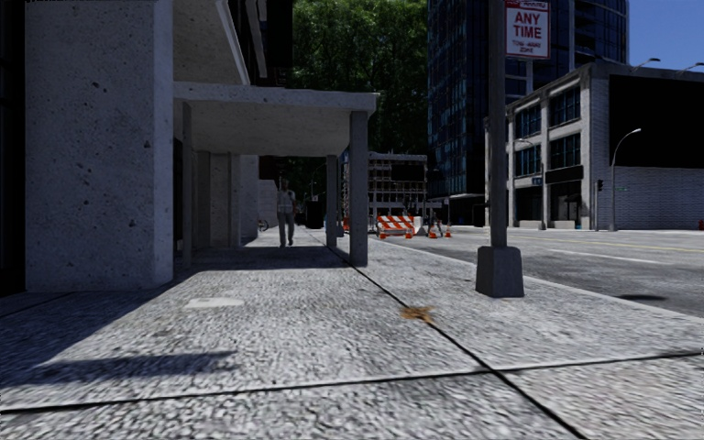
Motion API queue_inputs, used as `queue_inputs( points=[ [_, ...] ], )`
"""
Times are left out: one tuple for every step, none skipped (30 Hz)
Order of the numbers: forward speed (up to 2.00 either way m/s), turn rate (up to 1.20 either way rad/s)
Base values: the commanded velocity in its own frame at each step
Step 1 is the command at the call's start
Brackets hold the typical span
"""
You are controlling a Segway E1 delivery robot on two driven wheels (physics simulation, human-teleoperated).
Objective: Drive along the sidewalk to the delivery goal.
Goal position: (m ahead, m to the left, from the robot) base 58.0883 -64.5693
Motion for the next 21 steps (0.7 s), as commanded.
queue_inputs(
  points=[
    [1.71, 0.00],
    [1.71, 0.00],
    [1.71, 0.00],
    [1.71, 0.00],
    [1.71, 0.00],
    [1.71, -0.17],
    [1.71, -0.32],
    [1.71, -0.60],
    [1.71, -1.00],
    [1.71, -1.20],
    [1.71, -1.19],
    [1.71, -1.19],
    [1.71, 0.00],
    [1.71, 0.00],
    [1.71, 0.00],
    [1.71, 0.00],
    [1.71, 0.00],
    [1.71, 0.00],
    [1.71, 0.00],
    [1.71, 0.00],
    [1.71, 0.00]
  ],
)
